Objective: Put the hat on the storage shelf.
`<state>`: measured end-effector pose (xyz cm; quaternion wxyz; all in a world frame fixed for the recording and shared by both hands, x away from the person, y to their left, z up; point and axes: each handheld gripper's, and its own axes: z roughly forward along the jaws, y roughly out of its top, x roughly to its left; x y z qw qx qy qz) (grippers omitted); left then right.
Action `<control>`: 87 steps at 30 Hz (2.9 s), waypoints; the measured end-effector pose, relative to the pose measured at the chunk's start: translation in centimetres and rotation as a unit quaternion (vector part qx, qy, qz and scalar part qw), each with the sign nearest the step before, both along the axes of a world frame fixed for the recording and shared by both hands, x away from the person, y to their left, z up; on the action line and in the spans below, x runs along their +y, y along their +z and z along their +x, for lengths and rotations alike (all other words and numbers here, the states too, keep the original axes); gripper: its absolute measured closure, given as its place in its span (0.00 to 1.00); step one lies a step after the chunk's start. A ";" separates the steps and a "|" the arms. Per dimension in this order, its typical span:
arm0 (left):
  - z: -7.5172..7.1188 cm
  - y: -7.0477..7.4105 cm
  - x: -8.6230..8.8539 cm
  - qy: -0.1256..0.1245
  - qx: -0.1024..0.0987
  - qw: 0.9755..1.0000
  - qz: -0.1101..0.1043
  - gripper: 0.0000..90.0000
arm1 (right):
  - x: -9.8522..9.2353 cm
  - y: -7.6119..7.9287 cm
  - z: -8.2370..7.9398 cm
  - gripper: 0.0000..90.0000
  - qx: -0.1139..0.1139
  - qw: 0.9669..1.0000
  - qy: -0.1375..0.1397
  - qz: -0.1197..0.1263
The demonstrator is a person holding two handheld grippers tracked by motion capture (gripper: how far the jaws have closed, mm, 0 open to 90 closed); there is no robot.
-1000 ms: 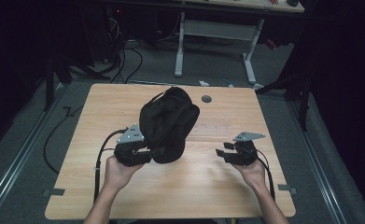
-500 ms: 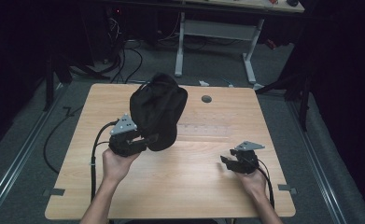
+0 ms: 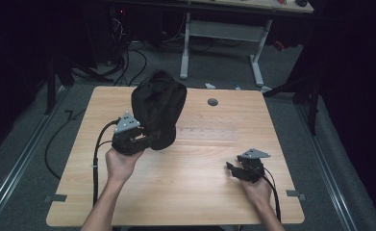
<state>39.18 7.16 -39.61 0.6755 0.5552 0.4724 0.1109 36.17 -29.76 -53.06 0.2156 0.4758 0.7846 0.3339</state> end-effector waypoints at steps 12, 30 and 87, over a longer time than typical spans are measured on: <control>2.0 -0.2 0.0 0.026 -0.007 1.000 -0.017 0.77 | 0.0 0.0 0.0 0.45 0.001 1.000 0.001 -0.001; 4.7 0.0 -1.9 0.034 -0.031 0.999 0.016 0.77 | 0.0 0.0 -0.1 0.44 0.001 1.000 0.002 0.000; 6.6 -4.6 -2.3 0.070 0.013 0.997 0.014 0.58 | 0.0 0.0 -0.2 0.44 0.001 1.000 0.005 -0.001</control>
